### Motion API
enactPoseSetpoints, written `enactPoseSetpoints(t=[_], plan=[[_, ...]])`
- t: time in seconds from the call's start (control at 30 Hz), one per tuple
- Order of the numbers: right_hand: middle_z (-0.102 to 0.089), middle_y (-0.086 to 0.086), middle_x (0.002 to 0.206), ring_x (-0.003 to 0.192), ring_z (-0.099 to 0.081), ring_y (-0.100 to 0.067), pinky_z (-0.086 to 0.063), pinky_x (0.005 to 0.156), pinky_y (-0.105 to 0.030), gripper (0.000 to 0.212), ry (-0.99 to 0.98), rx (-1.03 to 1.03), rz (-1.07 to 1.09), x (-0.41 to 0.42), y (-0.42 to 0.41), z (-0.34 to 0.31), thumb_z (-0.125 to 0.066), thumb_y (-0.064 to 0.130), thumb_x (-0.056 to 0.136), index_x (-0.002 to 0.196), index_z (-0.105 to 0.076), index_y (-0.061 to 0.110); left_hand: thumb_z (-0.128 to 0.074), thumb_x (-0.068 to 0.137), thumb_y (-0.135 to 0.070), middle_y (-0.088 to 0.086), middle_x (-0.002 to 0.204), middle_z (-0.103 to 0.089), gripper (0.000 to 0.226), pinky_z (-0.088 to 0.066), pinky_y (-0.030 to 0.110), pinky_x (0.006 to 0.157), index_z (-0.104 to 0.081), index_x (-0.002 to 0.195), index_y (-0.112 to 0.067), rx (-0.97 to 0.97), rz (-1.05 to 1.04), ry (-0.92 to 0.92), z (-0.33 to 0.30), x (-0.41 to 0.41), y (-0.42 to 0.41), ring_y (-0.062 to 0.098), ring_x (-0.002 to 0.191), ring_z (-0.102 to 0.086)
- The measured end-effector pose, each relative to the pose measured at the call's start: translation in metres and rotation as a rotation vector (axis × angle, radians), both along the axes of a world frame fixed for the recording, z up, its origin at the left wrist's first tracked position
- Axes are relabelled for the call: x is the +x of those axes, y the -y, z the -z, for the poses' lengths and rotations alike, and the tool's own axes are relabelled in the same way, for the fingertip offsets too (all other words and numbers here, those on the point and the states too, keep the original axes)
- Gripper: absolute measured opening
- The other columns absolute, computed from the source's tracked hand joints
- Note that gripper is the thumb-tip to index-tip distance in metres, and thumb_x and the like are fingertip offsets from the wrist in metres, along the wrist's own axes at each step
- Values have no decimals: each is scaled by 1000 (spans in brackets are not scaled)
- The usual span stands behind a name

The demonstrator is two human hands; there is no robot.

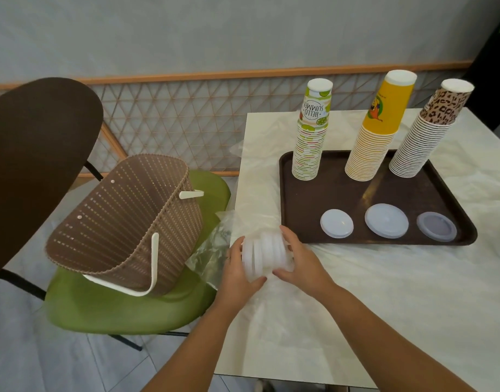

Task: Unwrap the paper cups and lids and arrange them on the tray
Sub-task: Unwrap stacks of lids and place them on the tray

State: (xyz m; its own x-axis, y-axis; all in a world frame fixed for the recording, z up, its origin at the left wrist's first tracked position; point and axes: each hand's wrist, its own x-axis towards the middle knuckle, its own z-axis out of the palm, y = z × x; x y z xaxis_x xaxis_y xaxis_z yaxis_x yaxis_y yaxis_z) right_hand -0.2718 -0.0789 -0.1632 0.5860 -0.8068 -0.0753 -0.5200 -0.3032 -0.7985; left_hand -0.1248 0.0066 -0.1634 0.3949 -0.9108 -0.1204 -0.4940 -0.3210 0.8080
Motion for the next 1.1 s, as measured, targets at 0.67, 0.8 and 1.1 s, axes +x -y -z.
enactPoseSetpoints(t=[0.67,0.8,1.1], plan=[[-16,-10,156,131,-35,-24,-33,104,-33,73,-544,-334,69,18,-25,12,-43,19,95,149,4,4,-72,68,-60,11,147,-22,105,-38,36,103,-15,147,-21,258,-87,230,-37,-19,39,30,133,-35],[-70,-10,104,76,-66,-21,-55,58,-29,86,-546,-403,67,12,-23,23,-87,23,44,122,-60,-1,-75,70,-47,11,150,-16,104,-39,40,105,-10,147,-23,291,-114,171,-37,-14,40,32,134,-33],[-70,-6,106,80,-69,-21,-57,62,-28,81,-581,-391,27,7,-17,26,-91,35,33,106,-71,4,-79,70,-30,9,152,-23,105,-36,43,106,-10,149,-22,242,-246,-40,-41,-5,35,30,135,-31]])
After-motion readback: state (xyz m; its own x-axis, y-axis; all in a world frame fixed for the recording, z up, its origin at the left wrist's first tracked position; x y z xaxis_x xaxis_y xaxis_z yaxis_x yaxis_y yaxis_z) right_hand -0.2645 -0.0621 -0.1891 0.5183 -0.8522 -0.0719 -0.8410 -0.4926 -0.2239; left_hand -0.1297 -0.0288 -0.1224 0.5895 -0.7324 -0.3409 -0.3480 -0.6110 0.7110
